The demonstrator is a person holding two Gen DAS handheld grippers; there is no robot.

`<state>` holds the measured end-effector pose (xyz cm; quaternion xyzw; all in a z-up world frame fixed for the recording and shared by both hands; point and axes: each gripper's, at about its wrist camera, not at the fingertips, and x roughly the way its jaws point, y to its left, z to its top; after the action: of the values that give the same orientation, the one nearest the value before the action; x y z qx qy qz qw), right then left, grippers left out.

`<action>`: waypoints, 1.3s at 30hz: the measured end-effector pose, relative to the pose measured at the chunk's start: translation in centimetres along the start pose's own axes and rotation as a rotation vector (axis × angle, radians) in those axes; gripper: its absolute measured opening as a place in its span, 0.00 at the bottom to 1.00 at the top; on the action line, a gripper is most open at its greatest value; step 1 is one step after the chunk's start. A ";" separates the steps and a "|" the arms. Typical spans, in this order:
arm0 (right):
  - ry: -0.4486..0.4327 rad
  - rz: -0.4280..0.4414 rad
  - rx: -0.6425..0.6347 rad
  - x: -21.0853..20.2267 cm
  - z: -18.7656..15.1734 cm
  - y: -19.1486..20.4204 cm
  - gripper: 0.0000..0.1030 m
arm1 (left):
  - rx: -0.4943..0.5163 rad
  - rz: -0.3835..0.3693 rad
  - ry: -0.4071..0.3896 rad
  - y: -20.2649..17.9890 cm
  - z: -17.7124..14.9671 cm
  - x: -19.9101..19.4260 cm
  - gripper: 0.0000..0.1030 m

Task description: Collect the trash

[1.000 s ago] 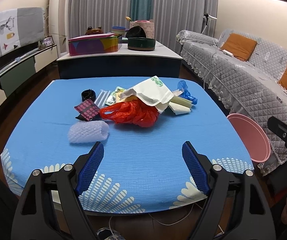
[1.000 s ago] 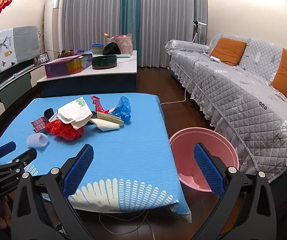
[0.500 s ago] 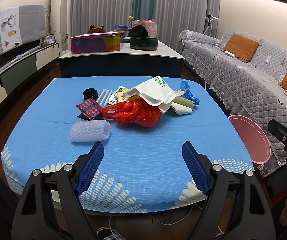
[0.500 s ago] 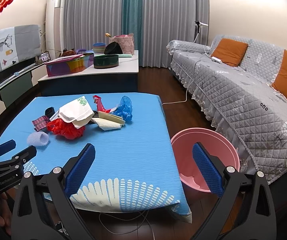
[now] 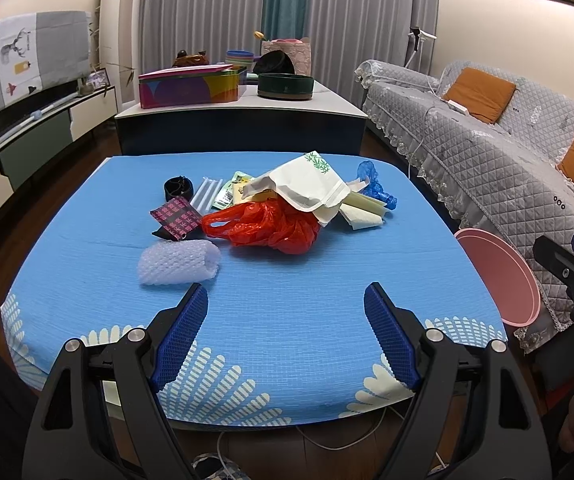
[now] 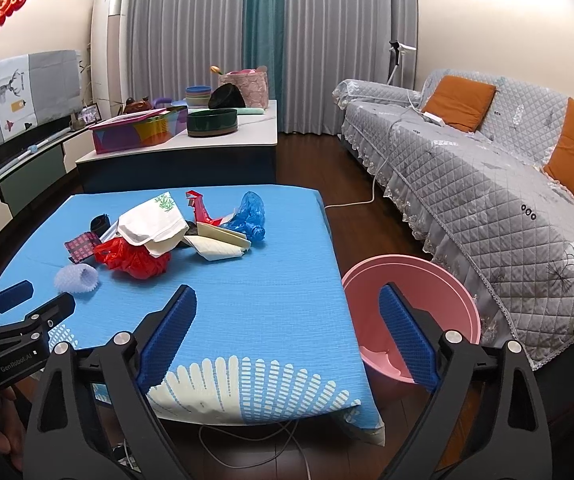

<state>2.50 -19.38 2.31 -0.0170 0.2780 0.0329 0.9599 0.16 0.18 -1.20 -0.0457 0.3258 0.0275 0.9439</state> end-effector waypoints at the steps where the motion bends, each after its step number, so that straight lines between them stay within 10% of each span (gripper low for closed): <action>1: 0.000 -0.001 -0.001 0.0 0.0 0.0 0.86 | -0.001 0.000 0.000 0.0 0.0 0.0 0.76; 17: 0.019 0.036 -0.005 0.3 -0.3 0.6 0.70 | -0.012 -0.002 0.013 -0.2 0.0 0.2 0.76; 26: 0.028 0.163 0.009 1.0 3.0 0.5 0.48 | -0.076 0.027 0.024 1.1 0.6 1.0 0.76; 39: 0.021 0.409 -0.054 8.9 8.8 5.9 0.48 | -0.204 0.173 0.039 5.3 1.7 4.2 0.74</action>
<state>14.26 -12.55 4.96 0.0137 0.2845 0.2345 0.9295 4.08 5.71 -2.88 -0.1136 0.3421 0.1410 0.9221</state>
